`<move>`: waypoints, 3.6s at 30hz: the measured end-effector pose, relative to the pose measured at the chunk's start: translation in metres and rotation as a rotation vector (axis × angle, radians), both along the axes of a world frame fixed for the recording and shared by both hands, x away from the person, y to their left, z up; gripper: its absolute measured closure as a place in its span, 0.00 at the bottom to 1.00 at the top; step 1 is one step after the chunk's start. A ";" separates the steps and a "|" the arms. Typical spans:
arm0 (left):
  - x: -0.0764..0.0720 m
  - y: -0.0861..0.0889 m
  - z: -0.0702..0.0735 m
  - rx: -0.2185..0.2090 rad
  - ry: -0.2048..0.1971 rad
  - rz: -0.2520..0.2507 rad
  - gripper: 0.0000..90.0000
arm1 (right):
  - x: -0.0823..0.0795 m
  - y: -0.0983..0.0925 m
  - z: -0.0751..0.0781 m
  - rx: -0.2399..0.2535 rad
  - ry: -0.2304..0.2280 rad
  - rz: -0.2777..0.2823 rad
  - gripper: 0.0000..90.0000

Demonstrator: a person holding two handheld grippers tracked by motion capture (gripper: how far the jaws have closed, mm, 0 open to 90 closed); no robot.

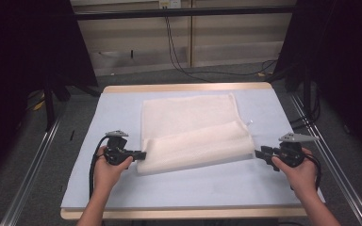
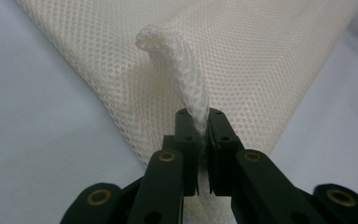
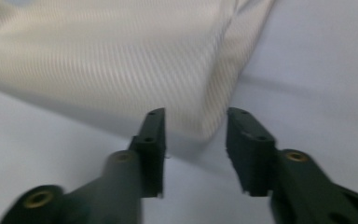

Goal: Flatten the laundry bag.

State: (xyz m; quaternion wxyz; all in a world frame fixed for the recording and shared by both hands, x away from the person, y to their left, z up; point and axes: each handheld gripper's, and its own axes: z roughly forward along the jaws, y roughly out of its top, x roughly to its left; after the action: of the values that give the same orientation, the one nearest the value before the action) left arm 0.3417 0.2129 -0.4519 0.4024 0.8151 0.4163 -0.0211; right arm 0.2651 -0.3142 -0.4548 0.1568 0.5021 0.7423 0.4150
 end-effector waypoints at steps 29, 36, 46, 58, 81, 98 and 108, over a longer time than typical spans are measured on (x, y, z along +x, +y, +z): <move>-0.002 0.005 0.005 -0.028 -0.043 0.004 0.94 | 0.063 0.032 0.024 0.101 0.033 -0.018 1.00; -0.003 0.003 0.007 -0.025 -0.053 0.009 0.94 | 0.049 0.020 0.024 0.061 0.039 -0.009 1.00; 0.001 0.003 0.005 -0.037 -0.044 0.014 0.94 | 0.075 0.027 0.015 0.054 0.080 -0.130 0.54; -0.002 0.003 0.008 -0.045 -0.058 0.003 0.94 | 0.065 0.021 0.022 0.113 0.059 -0.047 0.94; -0.025 -0.003 -0.006 0.015 0.051 -0.016 0.93 | -0.011 0.005 -0.015 0.055 0.152 0.084 0.93; -0.029 -0.006 -0.014 0.149 0.034 0.121 0.46 | -0.011 0.008 -0.021 -0.007 0.112 0.029 0.64; -0.027 -0.011 -0.016 0.105 0.071 0.123 0.71 | -0.008 0.011 -0.026 0.070 0.186 0.051 0.80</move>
State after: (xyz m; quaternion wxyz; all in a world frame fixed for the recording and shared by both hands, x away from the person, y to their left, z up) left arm 0.3150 0.2021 -0.4680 0.3444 0.8067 0.4802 -0.0033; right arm 0.2573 -0.3036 -0.4804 0.0592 0.5247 0.7511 0.3962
